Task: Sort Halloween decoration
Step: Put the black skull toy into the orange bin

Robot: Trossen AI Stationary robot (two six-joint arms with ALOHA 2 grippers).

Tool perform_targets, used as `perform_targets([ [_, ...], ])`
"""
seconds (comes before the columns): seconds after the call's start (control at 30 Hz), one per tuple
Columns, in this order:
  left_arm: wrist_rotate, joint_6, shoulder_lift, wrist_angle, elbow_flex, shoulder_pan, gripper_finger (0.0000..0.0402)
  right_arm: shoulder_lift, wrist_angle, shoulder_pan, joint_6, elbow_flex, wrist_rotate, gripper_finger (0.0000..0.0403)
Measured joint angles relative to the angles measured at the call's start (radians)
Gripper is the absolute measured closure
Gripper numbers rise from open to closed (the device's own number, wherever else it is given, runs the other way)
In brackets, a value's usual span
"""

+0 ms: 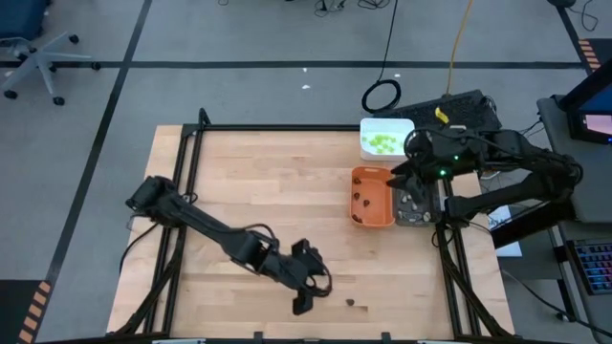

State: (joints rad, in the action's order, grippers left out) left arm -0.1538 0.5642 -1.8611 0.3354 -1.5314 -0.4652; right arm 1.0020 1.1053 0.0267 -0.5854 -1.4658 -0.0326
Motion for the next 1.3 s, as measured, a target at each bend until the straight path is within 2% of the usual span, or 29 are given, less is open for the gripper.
perform_targets([
  [0.1, 0.068, 0.027, -0.058, -0.082, 0.000, 0.000, 0.0180, 0.000, 0.005, -0.023, 0.003, 0.000, 0.000, 0.0193],
  [0.17, 0.075, 0.033, -0.085, -0.109, 0.000, -0.005, 0.0180, 0.001, 0.006, -0.040, 0.007, 0.000, 0.000, 0.0193],
  [0.33, 0.073, 0.019, -0.140, -0.143, 0.000, -0.010, 0.0180, 0.000, 0.006, -0.073, 0.042, 0.000, -0.012, 0.0193],
  [0.63, 0.045, -0.100, -0.246, -0.160, -0.001, 0.003, 0.0180, -0.001, 0.005, -0.090, 0.125, 0.000, -0.024, 0.0193],
  [0.83, 0.043, -0.073, -0.322, -0.169, -0.001, 0.016, 0.0180, -0.010, 0.006, -0.090, 0.158, 0.000, -0.023, 0.0193],
  [0.97, 0.039, -0.072, -0.343, -0.170, 0.000, 0.023, 0.0180, -0.024, 0.006, -0.090, 0.171, 0.000, -0.019, 0.0193],
  [1.13, -0.025, -0.073, -0.344, -0.161, 0.000, 0.029, 0.0180, -0.048, 0.020, -0.090, 0.179, 0.000, -0.019, 0.0193],
  [1.3, 0.026, -0.075, -0.356, -0.139, 0.000, 0.036, 0.0180, -0.077, 0.041, -0.090, 0.165, 0.000, -0.019, 0.0193],
])
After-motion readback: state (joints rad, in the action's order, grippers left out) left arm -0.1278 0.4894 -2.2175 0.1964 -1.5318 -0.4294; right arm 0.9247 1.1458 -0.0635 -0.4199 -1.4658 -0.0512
